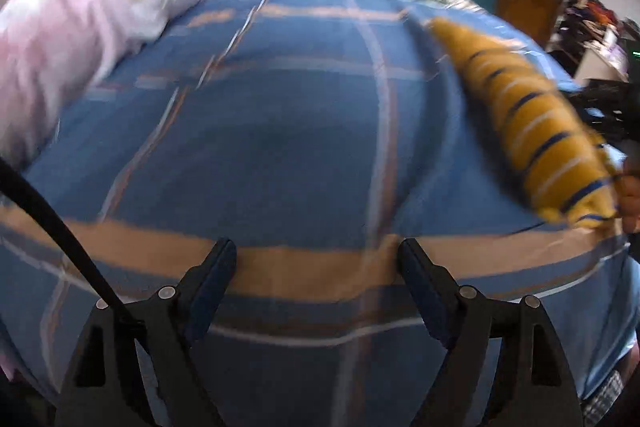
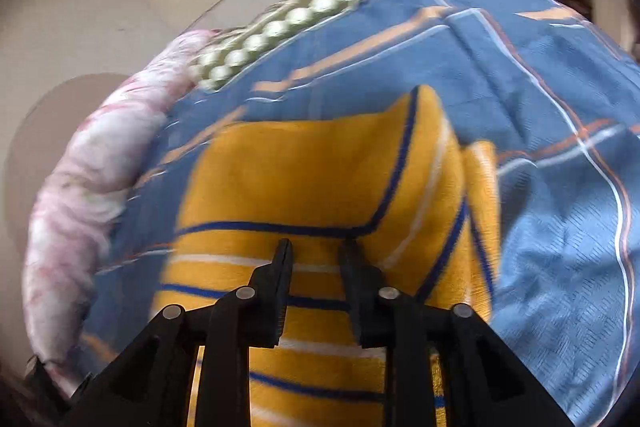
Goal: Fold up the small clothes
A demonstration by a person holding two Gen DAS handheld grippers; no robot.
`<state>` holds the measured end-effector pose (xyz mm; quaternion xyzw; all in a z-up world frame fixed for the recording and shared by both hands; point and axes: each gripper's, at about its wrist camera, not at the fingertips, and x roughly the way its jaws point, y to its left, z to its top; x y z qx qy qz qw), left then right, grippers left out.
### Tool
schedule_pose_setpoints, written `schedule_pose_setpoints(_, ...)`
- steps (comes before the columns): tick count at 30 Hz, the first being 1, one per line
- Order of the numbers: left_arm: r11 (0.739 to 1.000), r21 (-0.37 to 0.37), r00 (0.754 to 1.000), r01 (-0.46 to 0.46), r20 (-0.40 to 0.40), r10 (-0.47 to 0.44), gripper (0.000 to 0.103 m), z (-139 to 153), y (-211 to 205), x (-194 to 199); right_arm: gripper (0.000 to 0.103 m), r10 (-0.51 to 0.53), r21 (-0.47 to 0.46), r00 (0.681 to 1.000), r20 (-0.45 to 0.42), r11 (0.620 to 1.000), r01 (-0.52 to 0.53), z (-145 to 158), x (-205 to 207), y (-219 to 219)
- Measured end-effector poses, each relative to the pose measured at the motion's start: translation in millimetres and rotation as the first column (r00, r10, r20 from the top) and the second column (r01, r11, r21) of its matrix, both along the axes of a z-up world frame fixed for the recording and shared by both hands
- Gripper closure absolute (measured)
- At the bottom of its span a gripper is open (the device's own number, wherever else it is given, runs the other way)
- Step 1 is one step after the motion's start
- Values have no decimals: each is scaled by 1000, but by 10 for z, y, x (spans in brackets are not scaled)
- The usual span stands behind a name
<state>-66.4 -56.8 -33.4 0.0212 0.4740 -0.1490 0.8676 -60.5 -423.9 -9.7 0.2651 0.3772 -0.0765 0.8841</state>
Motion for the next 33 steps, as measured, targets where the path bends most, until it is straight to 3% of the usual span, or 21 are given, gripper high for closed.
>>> schedule_pose_setpoints(3, 1000, 8, 998, 0, 61, 0, 10, -50, -19, -51, 77, -49, -179, 998, -26, 983, 43, 209, -125, 265)
schedule_pose_setpoints(5, 999, 35, 996, 5, 89, -8, 4, -90, -69, -67, 72, 48, -219, 999, 16, 975, -43, 410, -197, 517)
schedule_pose_setpoints(8, 1000, 26, 992, -7, 122, 4, 2, -119, -91, -63, 72, 170, -83, 981, 92, 983, -163, 560, -162, 706)
schedule_pose_setpoints(11, 1000, 17, 990, -3, 138, 1, 2, -108, -106, -44, 72, 227, 88, 964, 137, 967, -241, 487, -64, 821)
schedule_pose_setpoints(14, 1000, 16, 988, 0, 155, -2, 2, -104, -125, -74, 70, 278, 253, 960, 46, 926, -280, 94, 148, 857)
schedule_pose_setpoints(15, 1000, 15, 987, 1, 158, -3, 2, -104, -132, -79, 71, 256, 277, 967, -8, 929, -243, -82, 137, 864)
schedule_pose_setpoints(16, 1000, 15, 987, 2, 160, -5, 2, -102, -133, -88, 73, 241, 282, 971, 5, 931, -233, -176, 50, 881)
schedule_pose_setpoints(18, 1000, 14, 987, 5, 163, -7, 2, -99, -130, -104, 73, 230, 252, 972, 56, 938, -236, -168, -161, 914)
schedule_pose_setpoints(21, 1000, 12, 987, 5, 163, -7, 2, -103, -135, -120, 73, 247, 238, 969, 10, 941, -242, -247, -453, 908)
schedule_pose_setpoints(24, 1000, 6, 986, 9, 164, -10, 2, -99, -129, -121, 73, 231, 198, 972, 48, 951, -236, -154, -864, 870)
schedule_pose_setpoints(26, 1000, 1, 986, 11, 165, -11, 2, -98, -128, -126, 65, 222, 190, 974, 42, 956, -226, -103, -1124, 829)
schedule_pose_setpoints(30, 1000, 3, 986, 22, 165, -22, 1, -98, -135, -133, 61, 159, 87, 987, 11, 983, -160, -73, -1584, 785)
schedule_pose_setpoints(33, 1000, 14, 988, 21, 150, -23, 0, -97, -150, -117, 61, 119, 59, 993, 0, 991, -118, -117, -1809, 722)
